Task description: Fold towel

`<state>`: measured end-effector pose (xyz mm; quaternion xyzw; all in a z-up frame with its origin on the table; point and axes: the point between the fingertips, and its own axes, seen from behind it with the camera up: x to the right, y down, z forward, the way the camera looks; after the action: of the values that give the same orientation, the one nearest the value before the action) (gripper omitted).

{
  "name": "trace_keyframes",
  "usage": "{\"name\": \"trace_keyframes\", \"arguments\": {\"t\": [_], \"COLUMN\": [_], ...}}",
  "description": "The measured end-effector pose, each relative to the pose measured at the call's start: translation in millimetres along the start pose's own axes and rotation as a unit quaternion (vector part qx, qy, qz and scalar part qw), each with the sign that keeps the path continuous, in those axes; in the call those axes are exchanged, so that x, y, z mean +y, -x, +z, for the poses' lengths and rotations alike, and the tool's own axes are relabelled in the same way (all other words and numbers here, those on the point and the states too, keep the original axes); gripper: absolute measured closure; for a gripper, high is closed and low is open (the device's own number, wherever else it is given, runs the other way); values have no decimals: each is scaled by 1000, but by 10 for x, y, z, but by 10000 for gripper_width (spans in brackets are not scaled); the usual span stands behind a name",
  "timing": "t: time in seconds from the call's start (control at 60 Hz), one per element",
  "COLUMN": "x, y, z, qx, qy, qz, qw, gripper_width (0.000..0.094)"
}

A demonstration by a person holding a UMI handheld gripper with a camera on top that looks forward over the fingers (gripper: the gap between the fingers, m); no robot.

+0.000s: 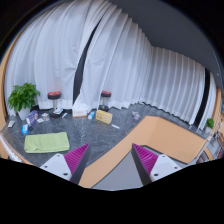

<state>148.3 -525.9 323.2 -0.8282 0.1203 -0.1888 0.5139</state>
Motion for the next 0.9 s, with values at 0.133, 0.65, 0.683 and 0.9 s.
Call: {"name": "trace_keyframes", "arguments": {"t": [0.133,0.65,0.683,0.9], "x": [67,1592,1655,1539], "y": [-16,1944,2248,4176], "z": [-154,-310,-316,-53], "qx": [-12,-144,-162,-246], "qy": [-2,97,100,78], "qz": [10,-14,-18,-38], "qw": [1000,985,982,965], "gripper_width": [82,86,85,83]}}
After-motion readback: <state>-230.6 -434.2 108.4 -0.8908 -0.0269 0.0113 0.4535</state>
